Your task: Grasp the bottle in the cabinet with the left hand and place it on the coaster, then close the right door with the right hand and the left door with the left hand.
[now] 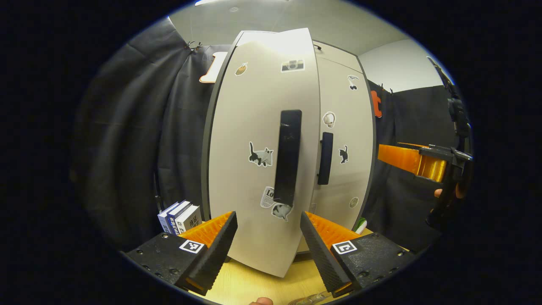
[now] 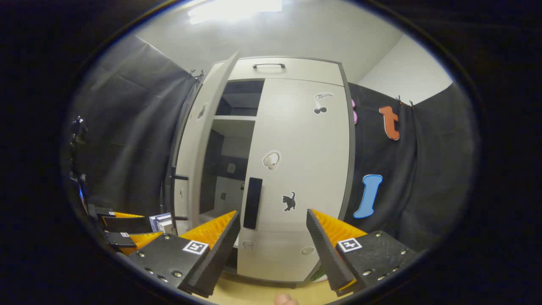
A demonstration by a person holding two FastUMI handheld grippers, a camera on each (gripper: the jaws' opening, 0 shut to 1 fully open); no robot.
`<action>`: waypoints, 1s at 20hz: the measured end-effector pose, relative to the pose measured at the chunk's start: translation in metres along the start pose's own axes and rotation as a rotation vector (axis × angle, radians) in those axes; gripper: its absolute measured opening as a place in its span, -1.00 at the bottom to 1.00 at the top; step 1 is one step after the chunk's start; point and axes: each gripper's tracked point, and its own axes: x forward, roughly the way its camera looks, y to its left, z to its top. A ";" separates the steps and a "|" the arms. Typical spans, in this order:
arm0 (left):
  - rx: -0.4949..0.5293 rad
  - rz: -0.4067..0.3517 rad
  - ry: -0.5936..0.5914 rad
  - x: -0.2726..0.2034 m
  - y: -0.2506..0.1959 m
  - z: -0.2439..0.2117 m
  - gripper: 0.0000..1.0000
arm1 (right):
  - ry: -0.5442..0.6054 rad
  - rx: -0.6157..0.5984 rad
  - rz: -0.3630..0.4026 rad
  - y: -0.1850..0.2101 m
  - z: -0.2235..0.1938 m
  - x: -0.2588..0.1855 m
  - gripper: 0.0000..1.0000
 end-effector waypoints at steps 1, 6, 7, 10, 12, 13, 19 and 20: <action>0.002 0.002 -0.004 -0.001 -0.001 0.003 0.79 | 0.001 -0.002 0.001 0.000 0.000 -0.001 0.91; 0.016 0.008 -0.014 -0.002 -0.002 0.008 0.89 | 0.006 0.001 0.003 -0.002 -0.001 -0.004 0.91; 0.016 0.006 -0.016 -0.002 -0.002 0.009 0.89 | 0.007 0.001 0.002 -0.002 -0.001 -0.004 0.91; 0.020 0.005 -0.025 -0.004 -0.004 0.014 0.89 | 0.006 0.002 0.001 -0.004 -0.001 -0.005 0.91; 0.023 0.004 -0.029 -0.004 -0.005 0.018 0.89 | 0.007 0.003 0.000 -0.006 -0.002 -0.007 0.91; 0.025 0.003 -0.031 -0.005 -0.007 0.019 0.89 | 0.008 0.003 -0.002 -0.007 -0.002 -0.008 0.91; 0.036 -0.007 -0.045 -0.009 -0.014 0.030 0.89 | 0.009 0.009 -0.016 -0.016 -0.003 -0.014 0.91; 0.037 -0.010 -0.048 -0.009 -0.015 0.032 0.88 | 0.008 0.010 -0.020 -0.018 -0.003 -0.016 0.91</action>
